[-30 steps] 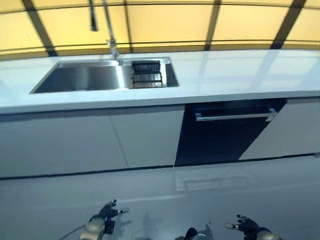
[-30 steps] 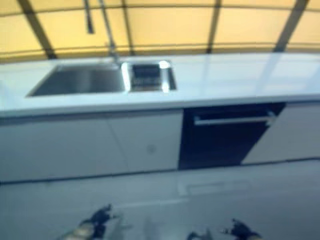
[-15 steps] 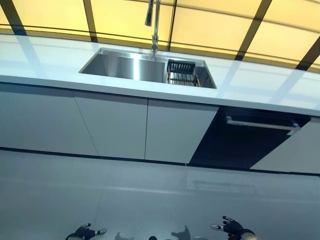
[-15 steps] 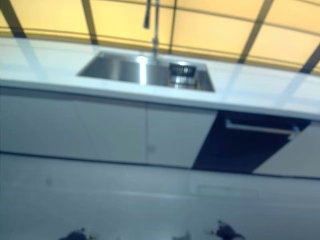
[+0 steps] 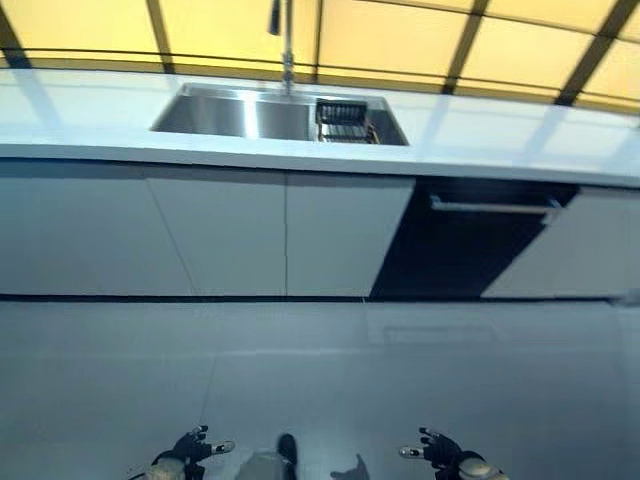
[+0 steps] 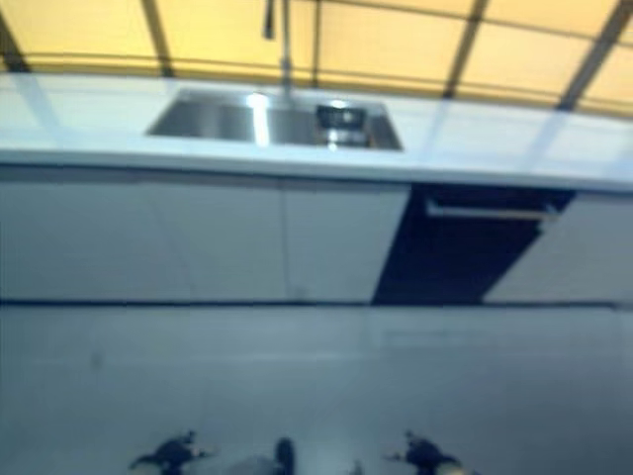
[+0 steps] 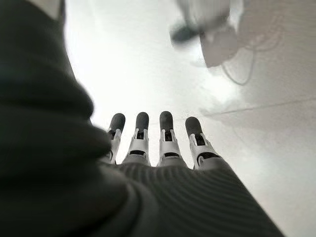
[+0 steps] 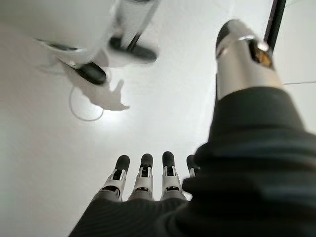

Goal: Take plates into dishwasher

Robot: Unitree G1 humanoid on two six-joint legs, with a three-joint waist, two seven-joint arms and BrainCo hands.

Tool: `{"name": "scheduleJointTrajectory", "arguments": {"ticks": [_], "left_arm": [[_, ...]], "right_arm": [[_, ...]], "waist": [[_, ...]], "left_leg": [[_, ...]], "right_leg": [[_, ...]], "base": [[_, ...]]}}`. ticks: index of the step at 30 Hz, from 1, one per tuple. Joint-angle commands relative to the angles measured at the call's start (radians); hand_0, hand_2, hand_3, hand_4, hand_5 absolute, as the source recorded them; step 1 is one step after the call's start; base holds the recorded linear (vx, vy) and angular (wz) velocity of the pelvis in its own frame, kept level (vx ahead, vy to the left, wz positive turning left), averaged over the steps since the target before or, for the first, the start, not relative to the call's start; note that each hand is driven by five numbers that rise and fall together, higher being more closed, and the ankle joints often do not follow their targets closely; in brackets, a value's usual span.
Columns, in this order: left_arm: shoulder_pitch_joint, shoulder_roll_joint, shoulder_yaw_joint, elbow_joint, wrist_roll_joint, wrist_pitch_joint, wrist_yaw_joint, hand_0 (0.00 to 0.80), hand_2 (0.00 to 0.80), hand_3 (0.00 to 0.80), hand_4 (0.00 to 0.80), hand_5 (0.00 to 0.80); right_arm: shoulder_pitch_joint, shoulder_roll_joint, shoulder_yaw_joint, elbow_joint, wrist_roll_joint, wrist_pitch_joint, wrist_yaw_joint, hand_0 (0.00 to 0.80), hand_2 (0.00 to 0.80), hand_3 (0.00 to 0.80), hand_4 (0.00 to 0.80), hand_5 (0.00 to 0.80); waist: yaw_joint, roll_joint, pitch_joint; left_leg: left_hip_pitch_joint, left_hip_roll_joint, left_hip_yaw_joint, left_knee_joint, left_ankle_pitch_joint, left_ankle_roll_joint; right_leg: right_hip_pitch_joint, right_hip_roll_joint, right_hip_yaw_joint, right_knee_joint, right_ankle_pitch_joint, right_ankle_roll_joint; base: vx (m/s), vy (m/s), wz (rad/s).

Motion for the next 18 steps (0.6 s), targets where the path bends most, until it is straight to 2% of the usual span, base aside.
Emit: {"name": "scheduleJointTrajectory", "arguments": {"ticks": [1,2,3,5,7,10,11,14,16,18], "left_arm": [[-0.013,0.003,0.038,-0.009,-0.019,-0.028,0.027,0.0,0.0,0.0,0.0,0.0],[-0.001,0.005,0.056,-0.005,-0.019,-0.025,0.029,0.0,0.0,0.0,0.0,0.0],[0.012,0.007,0.074,-0.005,-0.017,-0.02,0.029,0.0,0.0,0.0,0.0,0.0],[0.033,0.008,0.1,0.006,-0.008,-0.014,0.035,0.0,0.0,0.0,0.0,0.0],[0.051,0.01,0.122,0.027,-0.003,-0.015,0.036,0.0,0.0,0.0,0.0,0.0],[0.075,0.007,0.152,0.058,-0.003,-0.033,0.031,0.0,0.0,0.0,0.0,0.0],[0.078,0.005,0.155,0.064,0.002,-0.042,0.025,0.0,0.0,0.0,0.0,0.0],[0.072,-0.004,0.142,0.069,0.011,-0.067,0.003,0.0,0.0,0.0,0.0,0.0],[0.063,-0.006,0.121,0.051,0.022,-0.078,-0.012,0.0,0.0,0.0,0.0,0.0],[0.053,-0.006,0.104,0.037,0.027,-0.075,-0.022,0.0,0.0,0.0,0.0,0.0]], "right_arm": [[-0.048,-0.058,-0.015,0.044,0.0,0.023,-0.009,0.0,0.0,0.0,0.0,0.0],[-0.042,-0.06,-0.016,0.052,-0.013,0.034,-0.013,0.0,0.0,0.0,0.0,0.0],[-0.038,-0.06,-0.022,0.061,-0.023,0.039,-0.022,0.0,0.0,0.0,0.0,0.0],[-0.032,-0.062,-0.037,0.074,-0.029,0.048,-0.037,0.0,0.0,0.0,0.0,0.0],[-0.026,-0.066,-0.055,0.083,-0.035,0.039,-0.04,0.0,0.0,0.0,0.0,0.0],[-0.018,-0.069,-0.075,0.084,-0.044,0.021,-0.047,0.0,0.0,0.0,0.0,0.0],[-0.017,-0.07,-0.084,0.086,-0.048,0.018,-0.045,0.0,0.0,0.0,0.0,0.0],[-0.013,-0.069,-0.096,0.099,-0.049,0.005,-0.05,0.0,0.0,0.0,0.0,0.0],[-0.015,-0.069,-0.108,0.101,-0.04,0.0,-0.047,0.0,0.0,0.0,0.0,0.0],[-0.016,-0.066,-0.107,0.099,-0.03,0.003,-0.046,0.0,0.0,0.0,0.0,0.0]], "waist": [[0.037,0.02,0.013],[0.043,0.021,0.012],[0.046,0.023,0.006],[0.051,0.029,-0.005],[0.05,0.036,-0.025],[0.051,0.043,-0.057],[0.051,0.044,-0.064],[0.044,0.052,-0.082],[0.037,0.059,-0.079],[0.035,0.06,-0.074]], "left_leg": [[0.034,-0.043,-0.041,-0.038,0.018,0.064],[0.028,-0.047,-0.047,0.061,-0.021,0.075],[0.038,-0.05,-0.046,0.103,-0.059,0.086],[0.068,-0.049,-0.048,0.151,-0.089,0.094],[0.114,-0.046,-0.063,0.131,-0.086,0.088],[0.177,-0.048,-0.11,0.067,-0.067,0.073],[0.195,-0.047,-0.113,0.038,-0.064,0.072],[0.238,-0.051,-0.103,-0.062,-0.085,0.08],[0.259,-0.042,-0.056,-0.099,-0.113,0.089],[0.267,-0.044,-0.048,-0.121,-0.12,0.099]], "right_leg": [[0.044,0.055,0.075,-0.065,-0.008,-0.029],[0.041,0.05,0.082,-0.076,0.003,-0.027],[0.039,0.047,0.082,-0.084,0.01,-0.021],[0.033,0.046,0.088,-0.097,0.019,-0.014],[0.018,0.047,0.095,-0.096,0.018,-0.01],[0.009,0.048,0.115,-0.115,0.027,-0.009],[0.008,0.047,0.116,-0.12,0.031,-0.007],[-0.005,0.035,0.112,-0.131,0.049,0.015],[-0.019,0.019,0.097,-0.125,0.061,0.033],[-0.027,0.01,0.091,-0.122,0.072,0.045]], "base": [[-0.236,0.05,0.77],[-0.2,0.068,0.6],[-0.166,0.098,0.22],[-0.118,0.143,-0.32],[-0.085,0.178,-0.38],[-0.077,0.263,0.19],[-0.08,0.351,0.06],[-0.091,0.391,0.12],[-0.117,0.463,0.06],[-0.107,0.405,0.06]]}}
